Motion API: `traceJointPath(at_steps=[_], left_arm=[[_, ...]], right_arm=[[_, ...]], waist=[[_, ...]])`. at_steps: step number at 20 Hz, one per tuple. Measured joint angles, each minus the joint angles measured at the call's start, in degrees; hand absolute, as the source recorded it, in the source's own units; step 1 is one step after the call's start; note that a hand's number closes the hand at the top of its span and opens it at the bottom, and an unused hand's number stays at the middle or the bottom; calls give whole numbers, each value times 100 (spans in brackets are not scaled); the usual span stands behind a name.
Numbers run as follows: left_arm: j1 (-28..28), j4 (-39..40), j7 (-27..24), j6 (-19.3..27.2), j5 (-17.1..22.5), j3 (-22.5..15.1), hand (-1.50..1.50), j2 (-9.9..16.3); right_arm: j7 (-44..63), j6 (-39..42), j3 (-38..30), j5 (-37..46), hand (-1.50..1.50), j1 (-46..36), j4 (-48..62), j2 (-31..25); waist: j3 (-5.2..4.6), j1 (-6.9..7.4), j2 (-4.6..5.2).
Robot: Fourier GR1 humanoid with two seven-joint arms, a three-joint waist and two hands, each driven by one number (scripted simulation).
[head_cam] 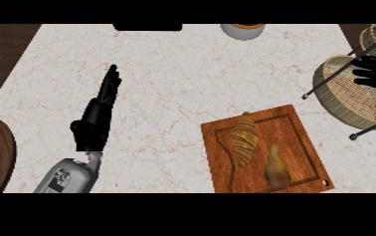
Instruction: Pick the pear from the cutting board and place it in the tiered basket
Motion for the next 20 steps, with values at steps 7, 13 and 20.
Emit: traceJointPath(at_steps=[7, 13, 20], left_arm=[[-63, 61, 44, 21, -87, -29, 0, -107], [-36, 42, 102, -19, -196, 81, 0, -140], [84, -69, 151, -93, -358, 196, 0, -236]], right_arm=[[249, 173, 669, 1240, -150, -787, -1020, -174], [726, 115, 1230, 1535, -150, -1324, -1268, 72], [1320, -29, 1664, 1667, -150, -1587, -1516, 557]], waist=[[-37, 40, 1], [-50, -16, -6], [-52, -59, -12]])
